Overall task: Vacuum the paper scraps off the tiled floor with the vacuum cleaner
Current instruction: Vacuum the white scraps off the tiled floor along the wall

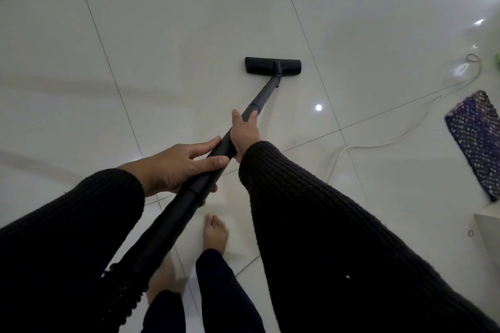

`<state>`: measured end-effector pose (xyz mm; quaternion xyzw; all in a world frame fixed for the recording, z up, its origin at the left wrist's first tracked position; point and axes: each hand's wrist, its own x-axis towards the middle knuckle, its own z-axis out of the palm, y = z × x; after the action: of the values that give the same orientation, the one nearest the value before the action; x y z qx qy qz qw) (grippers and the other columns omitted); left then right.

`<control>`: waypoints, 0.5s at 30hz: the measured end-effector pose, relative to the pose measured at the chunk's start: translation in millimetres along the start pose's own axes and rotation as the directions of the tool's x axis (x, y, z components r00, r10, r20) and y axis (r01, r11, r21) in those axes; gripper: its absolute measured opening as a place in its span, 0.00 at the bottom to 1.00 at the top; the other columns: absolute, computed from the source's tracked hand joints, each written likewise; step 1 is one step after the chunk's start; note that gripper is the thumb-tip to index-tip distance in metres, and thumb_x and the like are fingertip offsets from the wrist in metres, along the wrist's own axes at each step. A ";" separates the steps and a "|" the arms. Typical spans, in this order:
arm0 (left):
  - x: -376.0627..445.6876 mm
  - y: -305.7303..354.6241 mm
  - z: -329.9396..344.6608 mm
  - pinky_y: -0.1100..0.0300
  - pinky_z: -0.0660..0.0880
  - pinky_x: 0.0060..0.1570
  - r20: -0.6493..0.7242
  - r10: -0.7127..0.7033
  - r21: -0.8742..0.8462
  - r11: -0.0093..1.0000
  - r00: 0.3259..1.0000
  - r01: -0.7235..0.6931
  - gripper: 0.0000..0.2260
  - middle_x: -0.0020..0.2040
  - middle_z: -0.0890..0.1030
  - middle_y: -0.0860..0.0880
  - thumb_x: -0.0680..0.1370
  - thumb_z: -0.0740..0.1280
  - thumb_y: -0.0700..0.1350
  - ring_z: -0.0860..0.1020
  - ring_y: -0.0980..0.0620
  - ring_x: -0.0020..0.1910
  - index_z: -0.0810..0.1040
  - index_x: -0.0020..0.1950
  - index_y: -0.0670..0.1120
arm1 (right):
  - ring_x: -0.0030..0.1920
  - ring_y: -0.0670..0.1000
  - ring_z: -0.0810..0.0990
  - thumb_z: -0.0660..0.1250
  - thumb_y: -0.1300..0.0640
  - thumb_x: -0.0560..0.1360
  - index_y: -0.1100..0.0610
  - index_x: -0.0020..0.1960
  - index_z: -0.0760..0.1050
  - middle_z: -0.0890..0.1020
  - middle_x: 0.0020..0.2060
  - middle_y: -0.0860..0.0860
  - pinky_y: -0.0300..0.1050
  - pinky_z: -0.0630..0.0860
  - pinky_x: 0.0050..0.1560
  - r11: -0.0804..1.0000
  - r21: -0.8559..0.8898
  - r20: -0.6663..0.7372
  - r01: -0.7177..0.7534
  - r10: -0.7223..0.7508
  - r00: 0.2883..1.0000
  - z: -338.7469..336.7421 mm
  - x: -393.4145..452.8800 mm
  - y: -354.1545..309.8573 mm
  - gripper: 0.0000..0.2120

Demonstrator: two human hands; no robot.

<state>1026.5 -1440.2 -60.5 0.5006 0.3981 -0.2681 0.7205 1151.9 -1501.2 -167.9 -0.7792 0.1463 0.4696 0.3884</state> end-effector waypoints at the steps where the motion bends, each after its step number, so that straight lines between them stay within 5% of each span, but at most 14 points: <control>1: -4.0 -5.4 -1.0 0.62 0.76 0.23 -0.001 0.000 0.004 1.000 1.000 0.000 0.28 0.34 0.81 0.47 0.76 0.67 0.49 0.79 0.55 0.22 0.63 0.74 0.58 | 0.73 0.60 0.67 0.56 0.41 0.81 0.40 0.79 0.40 0.63 0.77 0.53 0.59 0.68 0.72 1.000 0.007 0.000 0.000 0.000 1.000 3.3 -4.7 5.2 0.33; 9: -29.1 -56.3 -9.5 0.61 0.77 0.25 0.061 0.002 0.094 0.996 0.998 -0.008 0.29 0.29 0.83 0.48 0.74 0.69 0.50 0.80 0.52 0.25 0.63 0.74 0.59 | 0.73 0.60 0.66 0.55 0.43 0.82 0.41 0.79 0.41 0.61 0.78 0.53 0.59 0.68 0.72 0.994 0.106 -0.033 0.005 -0.002 0.999 21.4 -41.0 53.4 0.32; 15: -41.3 -97.9 -14.8 0.55 0.80 0.35 0.120 0.004 0.166 0.986 0.993 -0.024 0.37 0.43 0.84 0.42 0.66 0.72 0.57 0.84 0.45 0.43 0.63 0.74 0.61 | 0.75 0.60 0.64 0.56 0.44 0.82 0.43 0.80 0.40 0.59 0.79 0.53 0.58 0.66 0.73 0.985 0.170 -0.056 0.006 0.004 0.998 34.3 -63.4 93.7 0.33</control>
<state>923.0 -1461.7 -78.1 0.5454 0.3268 -0.3247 0.7002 1042.4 -1545.9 -167.0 -0.7562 0.1961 0.4333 0.4493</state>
